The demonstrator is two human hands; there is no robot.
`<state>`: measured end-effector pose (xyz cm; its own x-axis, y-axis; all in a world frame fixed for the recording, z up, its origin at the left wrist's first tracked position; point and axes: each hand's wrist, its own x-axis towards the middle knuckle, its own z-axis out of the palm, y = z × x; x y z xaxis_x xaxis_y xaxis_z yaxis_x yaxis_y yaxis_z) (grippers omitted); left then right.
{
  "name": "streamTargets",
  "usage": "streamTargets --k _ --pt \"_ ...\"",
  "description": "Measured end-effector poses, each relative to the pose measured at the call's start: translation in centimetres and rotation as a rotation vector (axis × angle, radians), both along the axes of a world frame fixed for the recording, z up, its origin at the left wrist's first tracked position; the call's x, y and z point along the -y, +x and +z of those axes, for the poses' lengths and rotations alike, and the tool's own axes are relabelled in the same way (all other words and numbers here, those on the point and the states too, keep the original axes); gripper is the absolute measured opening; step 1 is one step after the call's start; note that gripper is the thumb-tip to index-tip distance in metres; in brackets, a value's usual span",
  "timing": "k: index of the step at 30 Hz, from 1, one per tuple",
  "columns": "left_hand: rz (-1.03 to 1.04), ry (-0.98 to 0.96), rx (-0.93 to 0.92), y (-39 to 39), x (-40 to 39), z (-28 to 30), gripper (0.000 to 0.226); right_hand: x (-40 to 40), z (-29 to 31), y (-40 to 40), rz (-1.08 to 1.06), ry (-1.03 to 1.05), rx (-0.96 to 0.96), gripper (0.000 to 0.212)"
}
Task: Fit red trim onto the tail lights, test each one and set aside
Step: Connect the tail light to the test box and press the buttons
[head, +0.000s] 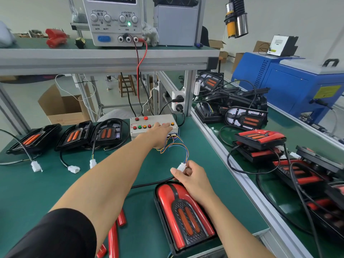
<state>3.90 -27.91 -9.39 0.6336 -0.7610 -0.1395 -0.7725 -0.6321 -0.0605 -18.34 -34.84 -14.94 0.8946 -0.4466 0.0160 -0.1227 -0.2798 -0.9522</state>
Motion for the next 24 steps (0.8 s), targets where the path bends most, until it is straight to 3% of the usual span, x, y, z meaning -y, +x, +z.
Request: streamTargets --k 16,19,22,24 --pt "0.082 -0.114 -0.216 -0.5 -0.4 0.4 0.07 0.0 0.2 0.0 -0.021 -0.022 0.002 0.059" --pt "0.213 -0.514 -0.327 -1.5 -1.2 0.4 0.056 0.0 0.1 0.0 -0.001 0.014 -0.009 0.058" --pt "0.299 -1.016 -0.266 -3.2 -2.5 0.5 0.027 0.0 -0.1 0.1 0.005 0.076 0.001 0.06" --pt "0.206 -1.141 -0.18 -4.5 -3.6 0.5 0.017 0.0 -0.1 0.2 0.019 0.142 0.016 0.058"
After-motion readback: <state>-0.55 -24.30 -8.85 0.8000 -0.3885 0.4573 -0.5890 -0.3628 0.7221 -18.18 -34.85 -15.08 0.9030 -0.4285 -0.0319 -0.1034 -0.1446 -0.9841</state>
